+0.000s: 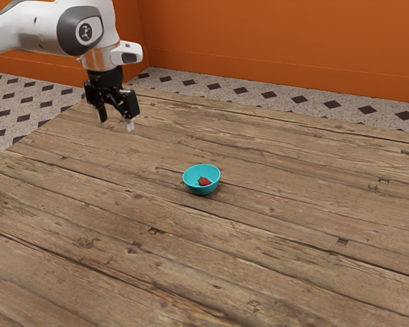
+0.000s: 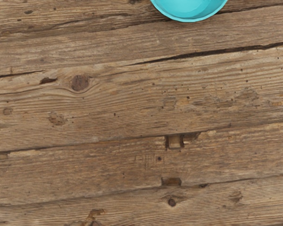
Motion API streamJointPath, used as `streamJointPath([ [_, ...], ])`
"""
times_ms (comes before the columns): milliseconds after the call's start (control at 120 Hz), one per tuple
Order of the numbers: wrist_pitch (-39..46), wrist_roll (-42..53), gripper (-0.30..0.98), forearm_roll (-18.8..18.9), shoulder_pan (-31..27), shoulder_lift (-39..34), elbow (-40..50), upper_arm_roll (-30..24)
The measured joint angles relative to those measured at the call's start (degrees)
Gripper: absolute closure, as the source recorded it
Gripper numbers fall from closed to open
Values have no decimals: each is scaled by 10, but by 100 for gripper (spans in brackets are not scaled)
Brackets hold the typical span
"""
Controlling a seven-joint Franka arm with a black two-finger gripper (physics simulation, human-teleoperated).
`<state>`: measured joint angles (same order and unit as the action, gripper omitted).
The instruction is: Take strawberry from the bowl
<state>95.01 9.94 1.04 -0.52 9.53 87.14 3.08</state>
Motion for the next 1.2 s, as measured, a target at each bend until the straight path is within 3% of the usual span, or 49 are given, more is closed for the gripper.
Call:
streamJointPath([
  [283,3,14,0,3,0,22,-27,-3],
  [375,11,68,0,3,2,82,-85,-7],
  [700,80,245,0,0,8,191,-158,-15],
  [933,125,362,0,63,24,229,-168,-29],
  [1200,176,460,0,79,13,310,-216,-66],
])
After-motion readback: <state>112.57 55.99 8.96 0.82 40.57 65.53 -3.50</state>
